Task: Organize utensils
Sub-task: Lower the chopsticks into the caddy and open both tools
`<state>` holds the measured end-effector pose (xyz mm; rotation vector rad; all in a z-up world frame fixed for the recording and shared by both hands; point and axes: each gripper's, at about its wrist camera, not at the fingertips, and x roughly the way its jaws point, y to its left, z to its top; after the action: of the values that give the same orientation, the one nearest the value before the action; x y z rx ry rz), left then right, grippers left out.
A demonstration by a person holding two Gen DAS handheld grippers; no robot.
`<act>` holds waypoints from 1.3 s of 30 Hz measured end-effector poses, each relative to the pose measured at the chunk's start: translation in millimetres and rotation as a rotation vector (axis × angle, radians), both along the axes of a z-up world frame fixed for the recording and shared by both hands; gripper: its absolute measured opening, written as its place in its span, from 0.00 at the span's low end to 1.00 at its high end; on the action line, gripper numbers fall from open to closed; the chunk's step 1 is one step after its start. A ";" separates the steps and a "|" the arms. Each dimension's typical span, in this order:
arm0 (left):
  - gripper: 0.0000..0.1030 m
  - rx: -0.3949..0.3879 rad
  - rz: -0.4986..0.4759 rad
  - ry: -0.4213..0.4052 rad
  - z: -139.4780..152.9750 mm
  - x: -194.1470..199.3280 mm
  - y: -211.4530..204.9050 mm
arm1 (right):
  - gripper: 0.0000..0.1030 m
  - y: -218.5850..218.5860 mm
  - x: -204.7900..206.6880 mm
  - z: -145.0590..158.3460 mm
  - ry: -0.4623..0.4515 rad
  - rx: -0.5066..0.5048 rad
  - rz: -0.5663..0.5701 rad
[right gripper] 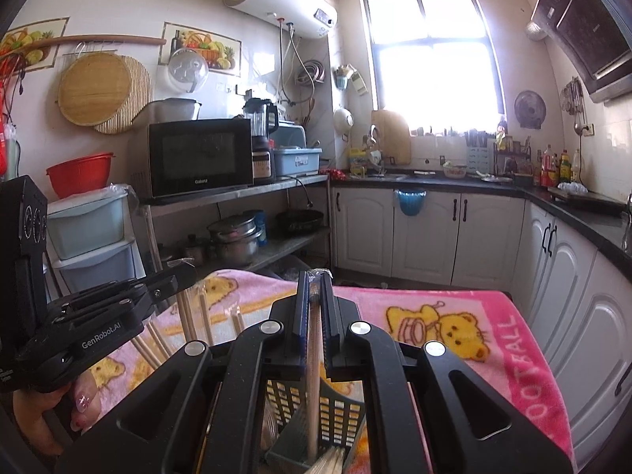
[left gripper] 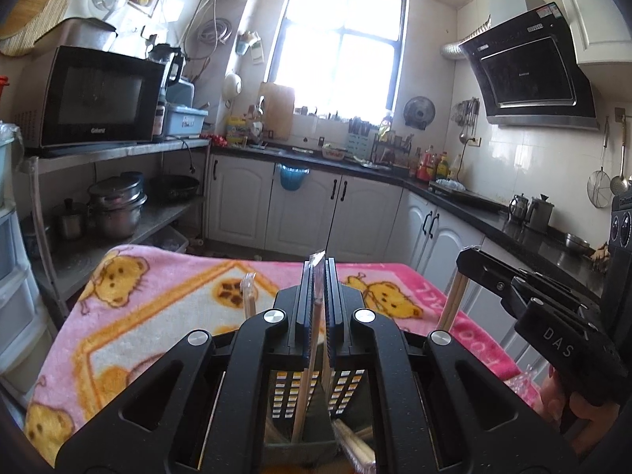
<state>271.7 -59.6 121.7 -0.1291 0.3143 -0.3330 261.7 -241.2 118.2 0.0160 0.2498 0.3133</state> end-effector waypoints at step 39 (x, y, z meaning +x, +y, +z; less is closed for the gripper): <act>0.70 -0.042 -0.054 0.171 -6.7 -78.5 36.5 | 0.55 -13.6 -84.0 -12.0 0.136 -0.007 0.004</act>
<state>193.1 -23.1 115.0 -0.1908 0.4807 -0.3835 177.6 -254.8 106.2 0.0298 0.3862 0.3153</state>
